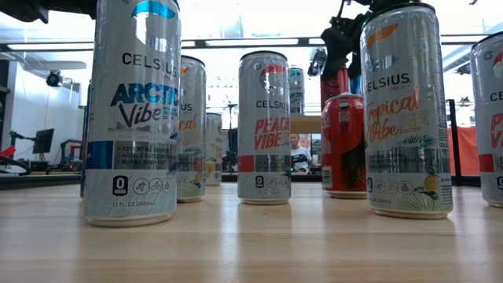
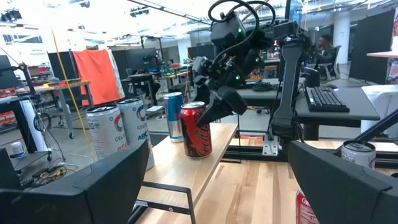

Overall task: Place canned beverage on shelf
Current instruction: Put the top red black soda can on the shelf

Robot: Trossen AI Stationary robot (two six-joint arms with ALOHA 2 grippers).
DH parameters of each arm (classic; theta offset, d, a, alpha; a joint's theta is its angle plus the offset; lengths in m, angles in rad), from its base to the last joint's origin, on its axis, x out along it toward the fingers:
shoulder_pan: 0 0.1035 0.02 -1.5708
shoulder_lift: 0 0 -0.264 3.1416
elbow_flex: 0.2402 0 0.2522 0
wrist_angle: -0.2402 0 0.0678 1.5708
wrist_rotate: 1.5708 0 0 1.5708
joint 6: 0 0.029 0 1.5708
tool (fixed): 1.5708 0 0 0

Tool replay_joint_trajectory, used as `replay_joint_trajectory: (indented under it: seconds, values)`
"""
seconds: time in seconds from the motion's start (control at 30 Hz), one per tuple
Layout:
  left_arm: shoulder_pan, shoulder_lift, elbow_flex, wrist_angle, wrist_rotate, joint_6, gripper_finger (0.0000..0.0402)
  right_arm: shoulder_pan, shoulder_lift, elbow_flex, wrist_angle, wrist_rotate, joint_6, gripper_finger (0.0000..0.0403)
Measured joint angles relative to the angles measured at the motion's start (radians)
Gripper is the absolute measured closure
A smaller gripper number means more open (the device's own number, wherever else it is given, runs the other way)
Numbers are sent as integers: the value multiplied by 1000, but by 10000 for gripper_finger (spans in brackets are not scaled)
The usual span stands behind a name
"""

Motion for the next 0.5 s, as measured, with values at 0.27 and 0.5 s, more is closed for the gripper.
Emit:
replay_joint_trajectory:
  seconds: [0.27,0.5]
  values:
    - [0,0,0,0,0,0,31,0,-1,21,8,1,0,66]
    - [0,0,0,0,0,-2,31,0,-1,95,11,1,-6,74]
